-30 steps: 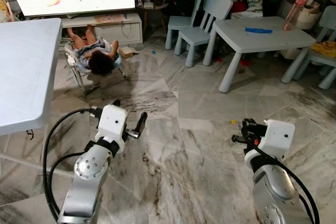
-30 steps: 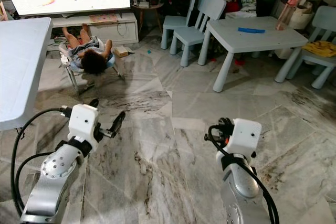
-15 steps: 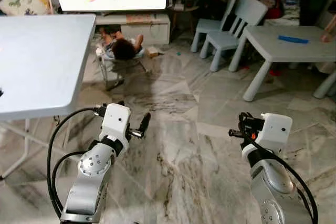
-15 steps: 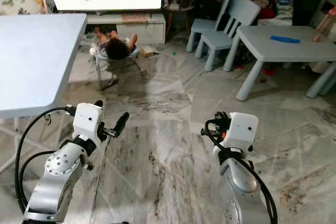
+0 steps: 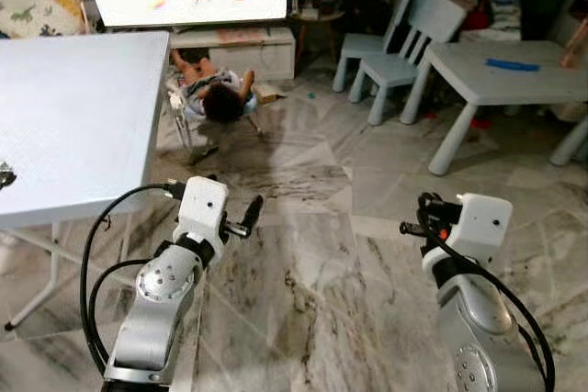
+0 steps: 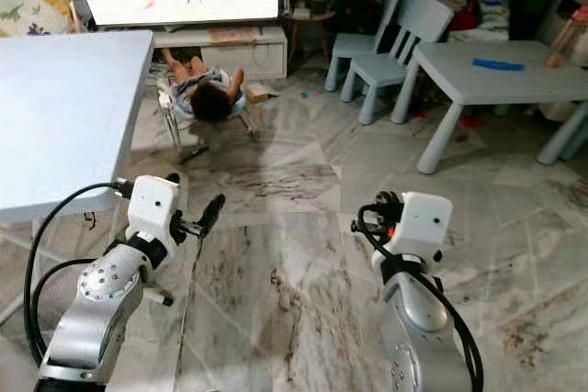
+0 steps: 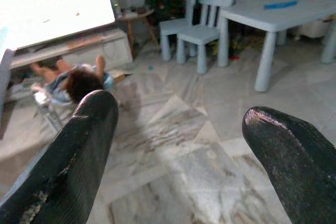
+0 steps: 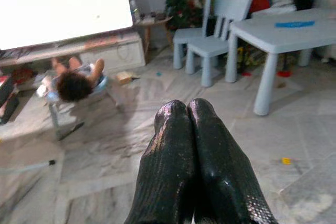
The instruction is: Hang keys on a hook
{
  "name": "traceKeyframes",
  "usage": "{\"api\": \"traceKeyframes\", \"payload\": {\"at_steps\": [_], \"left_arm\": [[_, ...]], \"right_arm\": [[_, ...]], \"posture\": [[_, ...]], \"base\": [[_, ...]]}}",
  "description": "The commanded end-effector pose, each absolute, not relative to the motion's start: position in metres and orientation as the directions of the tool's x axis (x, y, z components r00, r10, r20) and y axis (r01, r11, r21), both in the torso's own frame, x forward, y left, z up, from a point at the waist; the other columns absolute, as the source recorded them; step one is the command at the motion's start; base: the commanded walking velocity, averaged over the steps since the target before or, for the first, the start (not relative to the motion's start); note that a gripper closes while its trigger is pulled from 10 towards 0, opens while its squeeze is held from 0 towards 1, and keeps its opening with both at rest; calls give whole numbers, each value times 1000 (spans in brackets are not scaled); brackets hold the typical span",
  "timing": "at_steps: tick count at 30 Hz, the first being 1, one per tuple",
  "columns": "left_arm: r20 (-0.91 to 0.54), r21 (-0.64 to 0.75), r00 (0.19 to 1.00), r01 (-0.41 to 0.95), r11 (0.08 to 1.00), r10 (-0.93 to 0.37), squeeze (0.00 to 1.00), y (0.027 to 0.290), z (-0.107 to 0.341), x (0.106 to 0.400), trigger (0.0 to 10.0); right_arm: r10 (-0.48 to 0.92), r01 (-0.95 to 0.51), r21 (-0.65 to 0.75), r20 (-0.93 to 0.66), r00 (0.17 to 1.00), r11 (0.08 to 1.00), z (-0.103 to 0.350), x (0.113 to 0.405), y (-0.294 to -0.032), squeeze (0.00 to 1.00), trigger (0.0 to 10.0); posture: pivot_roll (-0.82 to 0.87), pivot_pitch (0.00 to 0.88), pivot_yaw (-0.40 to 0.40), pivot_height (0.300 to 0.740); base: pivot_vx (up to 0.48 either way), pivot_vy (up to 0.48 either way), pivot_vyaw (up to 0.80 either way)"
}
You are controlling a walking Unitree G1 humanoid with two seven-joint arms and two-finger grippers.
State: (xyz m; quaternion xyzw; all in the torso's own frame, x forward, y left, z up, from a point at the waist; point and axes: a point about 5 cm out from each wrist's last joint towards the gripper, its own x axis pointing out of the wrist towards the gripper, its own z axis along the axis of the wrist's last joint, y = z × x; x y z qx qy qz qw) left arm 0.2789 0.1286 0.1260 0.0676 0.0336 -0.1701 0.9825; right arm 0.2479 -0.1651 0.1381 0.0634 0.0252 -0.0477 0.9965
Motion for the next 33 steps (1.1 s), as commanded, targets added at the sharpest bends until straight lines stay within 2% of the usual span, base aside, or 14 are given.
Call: {"api": "traceKeyframes", "payload": {"at_steps": [1,26,29,33], "left_arm": [[-84,123,934,355,927,-346,0,122,129,279,10000],[-97,150,943,329,932,-318,0,124,131,285,10000],[-79,169,940,340,925,-331,0,123,134,283,10000],[-78,166,938,346,924,-337,0,122,133,283,10000]], "right_arm": [[-114,119,122,-52,992,985,140,247,-169,0,10000],[-117,119,127,-26,993,985,146,254,-169,0,10000],[-116,118,124,-19,993,985,146,255,-169,0,10000],[-114,115,109,-12,993,987,148,256,-169,0,10000]], "posture": [[18,0,-24,740],[33,0,-18,740],[34,0,-18,740],[35,0,-18,740]], "base": [[0,480,0],[0,480,0],[0,0,0],[0,0,750]]}}
